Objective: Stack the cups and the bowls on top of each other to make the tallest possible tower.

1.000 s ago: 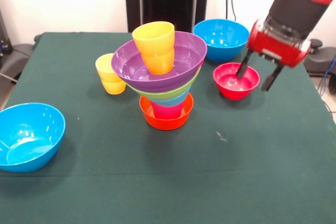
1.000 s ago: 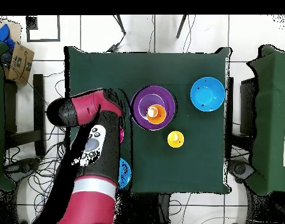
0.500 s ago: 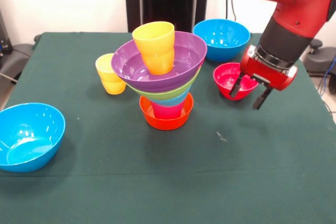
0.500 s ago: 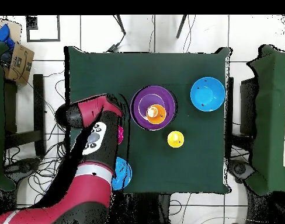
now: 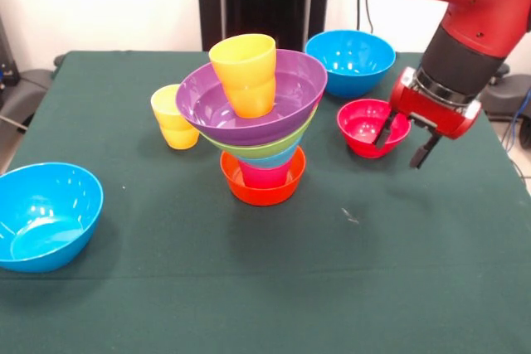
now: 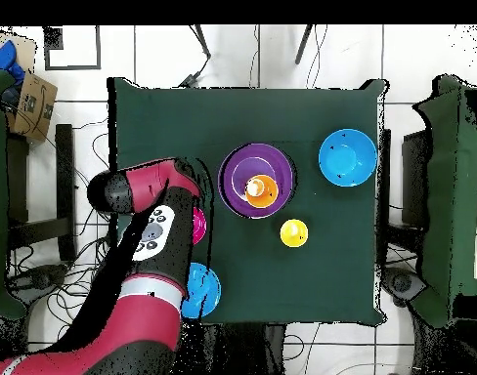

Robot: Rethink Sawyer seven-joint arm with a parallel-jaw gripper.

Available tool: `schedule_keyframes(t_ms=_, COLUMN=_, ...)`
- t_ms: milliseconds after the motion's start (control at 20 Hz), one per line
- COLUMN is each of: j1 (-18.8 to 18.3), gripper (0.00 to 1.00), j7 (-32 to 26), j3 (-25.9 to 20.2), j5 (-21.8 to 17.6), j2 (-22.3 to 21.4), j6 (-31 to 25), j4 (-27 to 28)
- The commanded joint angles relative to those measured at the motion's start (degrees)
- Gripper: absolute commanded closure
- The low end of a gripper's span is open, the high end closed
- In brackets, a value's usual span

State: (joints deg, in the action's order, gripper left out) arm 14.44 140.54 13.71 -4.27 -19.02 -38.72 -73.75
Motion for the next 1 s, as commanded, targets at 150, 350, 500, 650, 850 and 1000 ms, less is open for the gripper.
schedule_keyframes(t_ms=150, j1=0.5, gripper=0.0, j7=6.4, j3=-1.8, j5=2.3, j2=-2.4, j6=-5.5, j4=0.7)
schedule_keyframes(t_ms=350, j1=0.5, gripper=0.0, j7=6.5, j3=-1.6, j5=2.3, j2=-1.7, j6=-4.1, j4=0.3)
schedule_keyframes(t_ms=500, j1=0.7, gripper=0.0, j7=6.7, j3=-1.4, j5=2.4, j2=-1.2, j6=-3.8, j4=0.7)
schedule_keyframes(t_ms=650, j1=0.6, gripper=0.0, j7=6.5, j3=-1.5, j5=2.5, j2=-1.0, j6=-3.9, j4=0.3)
schedule_keyframes(t_ms=850, j1=0.6, gripper=0.0, j7=5.8, j3=-1.9, j5=2.6, j2=-0.9, j6=-4.2, j4=-0.7)
schedule_keyframes(t_ms=1000, j1=0.1, gripper=0.0, j7=5.0, j3=-3.0, j5=3.2, j2=-0.7, j6=-4.1, j4=-2.0)
